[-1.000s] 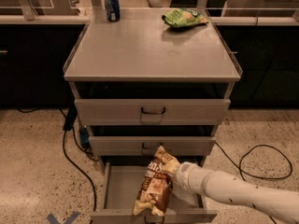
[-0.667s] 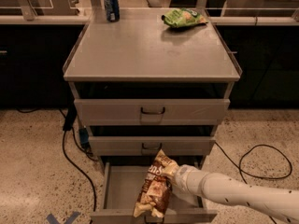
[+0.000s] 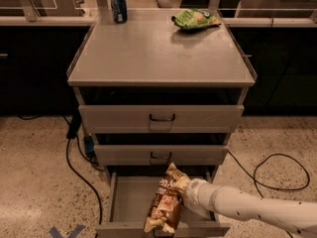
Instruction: Place brown chip bag into bottom drawer
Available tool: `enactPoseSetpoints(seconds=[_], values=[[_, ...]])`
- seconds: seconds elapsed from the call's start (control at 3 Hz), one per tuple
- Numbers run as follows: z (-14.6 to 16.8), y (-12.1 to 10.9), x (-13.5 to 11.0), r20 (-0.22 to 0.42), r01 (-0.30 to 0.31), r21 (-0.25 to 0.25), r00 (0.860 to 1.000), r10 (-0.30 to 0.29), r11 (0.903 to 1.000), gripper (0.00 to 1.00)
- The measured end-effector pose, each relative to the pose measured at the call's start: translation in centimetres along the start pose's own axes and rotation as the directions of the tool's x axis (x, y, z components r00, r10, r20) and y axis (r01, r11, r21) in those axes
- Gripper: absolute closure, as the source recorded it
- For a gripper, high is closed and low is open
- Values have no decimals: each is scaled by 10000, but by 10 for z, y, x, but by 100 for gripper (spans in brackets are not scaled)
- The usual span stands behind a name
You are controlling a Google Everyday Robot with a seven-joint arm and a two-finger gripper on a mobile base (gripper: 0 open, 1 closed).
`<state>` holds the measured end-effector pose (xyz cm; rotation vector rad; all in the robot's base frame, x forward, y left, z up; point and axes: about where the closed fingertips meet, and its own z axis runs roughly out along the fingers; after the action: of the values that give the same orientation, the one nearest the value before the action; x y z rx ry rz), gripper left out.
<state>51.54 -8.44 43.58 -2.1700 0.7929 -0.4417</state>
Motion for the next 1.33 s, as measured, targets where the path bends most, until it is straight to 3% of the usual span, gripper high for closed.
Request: enactPoseSetpoints(seconds=[0.67, 1.33], values=[[40, 21, -5, 52, -145, 285, 9999, 144, 9995, 100], [101, 45, 10, -13, 543, 316, 9985, -543, 9980, 100]])
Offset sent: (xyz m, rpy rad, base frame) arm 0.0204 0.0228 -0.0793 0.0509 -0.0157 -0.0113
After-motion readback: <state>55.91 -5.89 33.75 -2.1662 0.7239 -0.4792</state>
